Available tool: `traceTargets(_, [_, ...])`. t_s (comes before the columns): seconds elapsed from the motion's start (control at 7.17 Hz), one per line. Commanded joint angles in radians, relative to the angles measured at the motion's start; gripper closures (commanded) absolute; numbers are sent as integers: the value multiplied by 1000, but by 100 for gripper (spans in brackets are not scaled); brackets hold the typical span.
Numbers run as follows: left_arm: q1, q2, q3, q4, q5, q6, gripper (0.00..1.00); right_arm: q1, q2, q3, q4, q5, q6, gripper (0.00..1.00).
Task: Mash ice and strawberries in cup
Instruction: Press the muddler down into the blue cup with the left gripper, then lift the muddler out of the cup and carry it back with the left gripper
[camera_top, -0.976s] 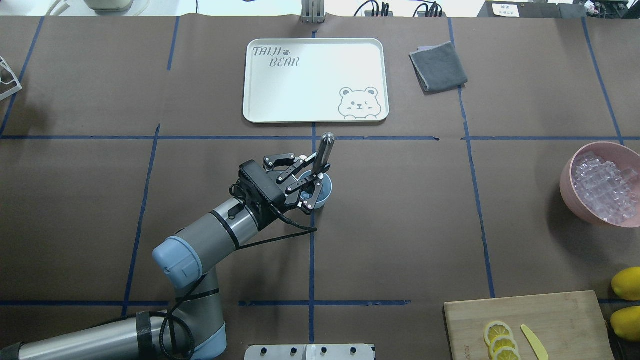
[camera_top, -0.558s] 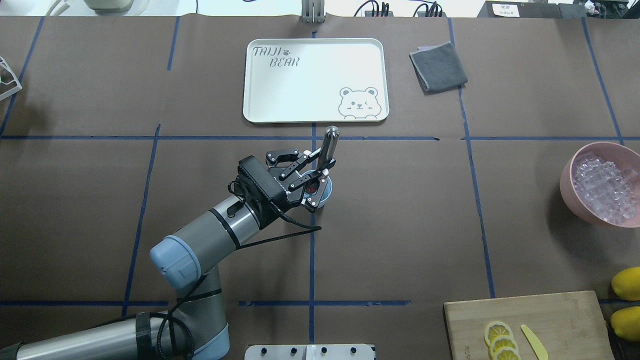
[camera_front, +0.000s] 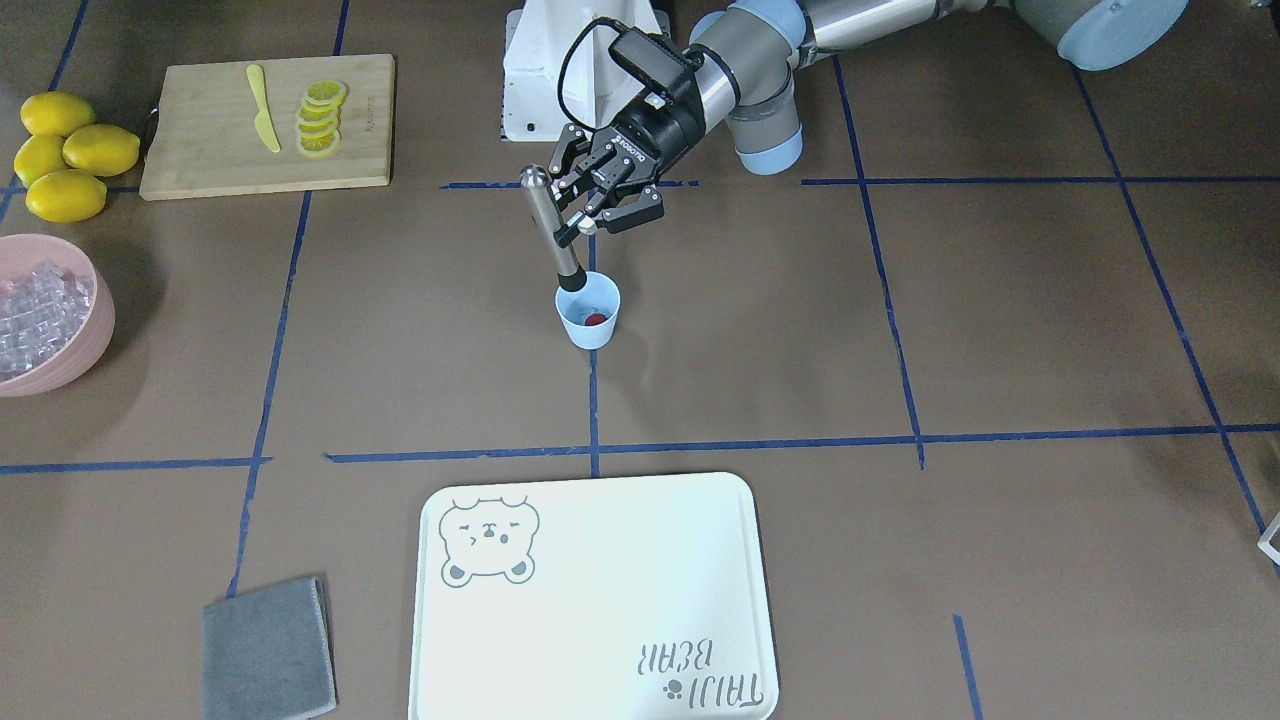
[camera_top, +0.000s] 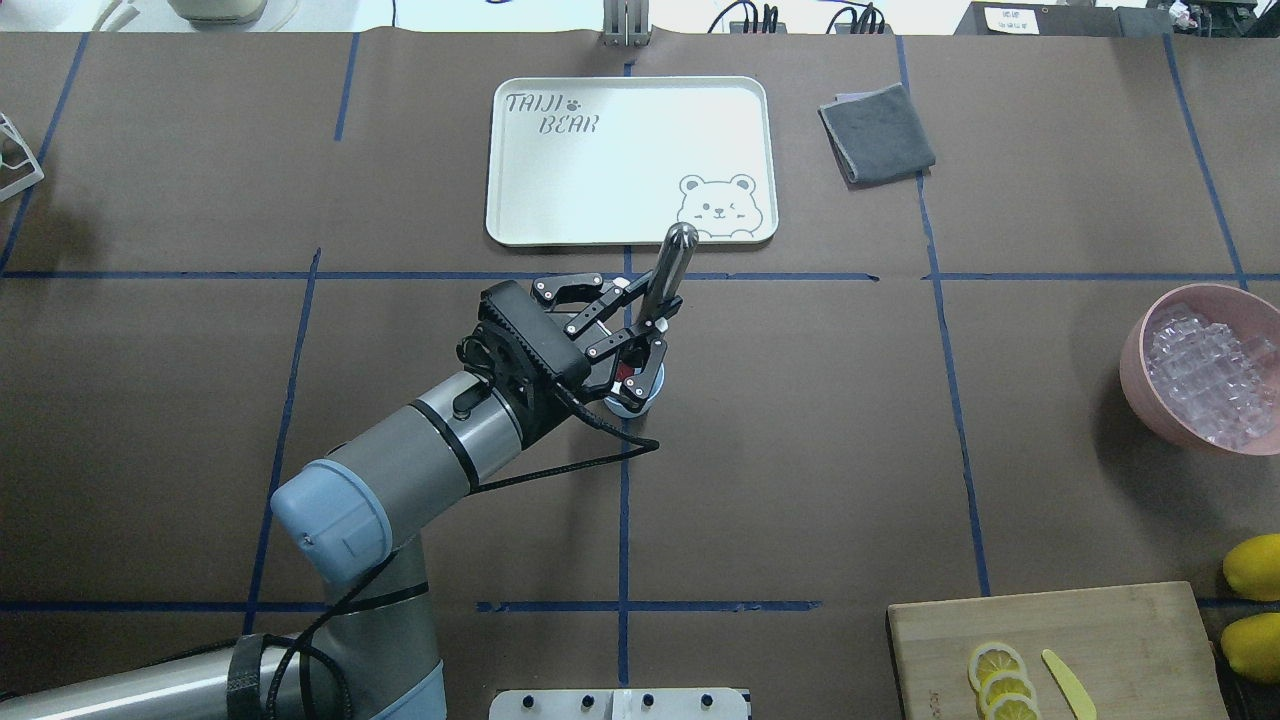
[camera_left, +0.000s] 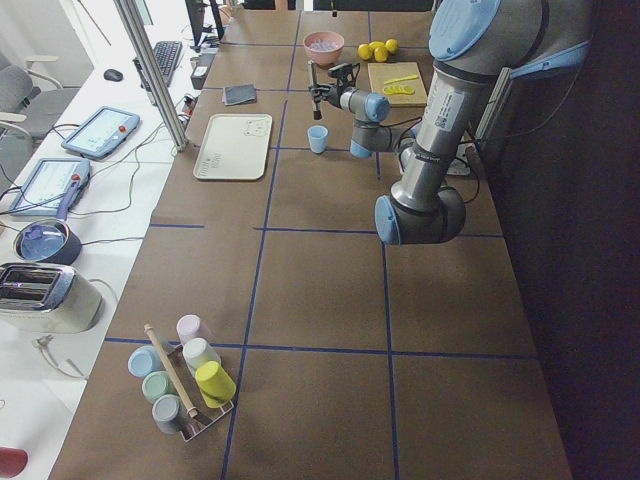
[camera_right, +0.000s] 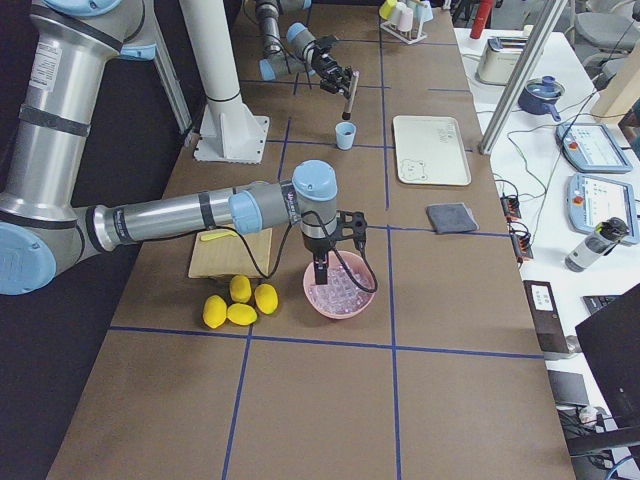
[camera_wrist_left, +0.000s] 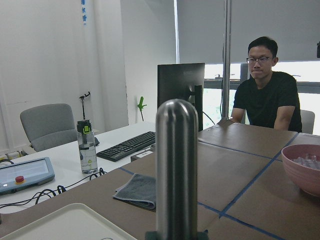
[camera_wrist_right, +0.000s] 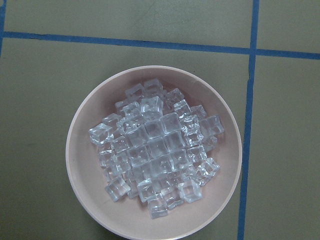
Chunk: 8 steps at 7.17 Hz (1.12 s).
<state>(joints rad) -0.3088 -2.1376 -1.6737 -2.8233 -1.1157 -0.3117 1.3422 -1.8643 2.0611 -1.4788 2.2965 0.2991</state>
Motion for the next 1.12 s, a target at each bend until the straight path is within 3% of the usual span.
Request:
traceTargets(0.0, [-19, 100, -217, 294, 0, -20, 100, 2, -1, 2, 0, 0, 0, 0])
traceTargets(0.14, [-51, 146, -245, 376, -3, -94, 100, 0, -3, 2, 0, -2, 0, 0])
traceTargets(0.42, [-128, 247, -378, 759, -12, -95, 100, 2, -6, 4, 0, 0, 0, 0])
traceTargets(0.7, [-287, 393, -406, 938, -286, -95, 100, 2, -9, -1, 0, -2, 0, 0])
traceTargets(0.98, [-431, 607, -403, 941, -512, -107, 96, 2, -13, 2, 0, 1, 0, 0])
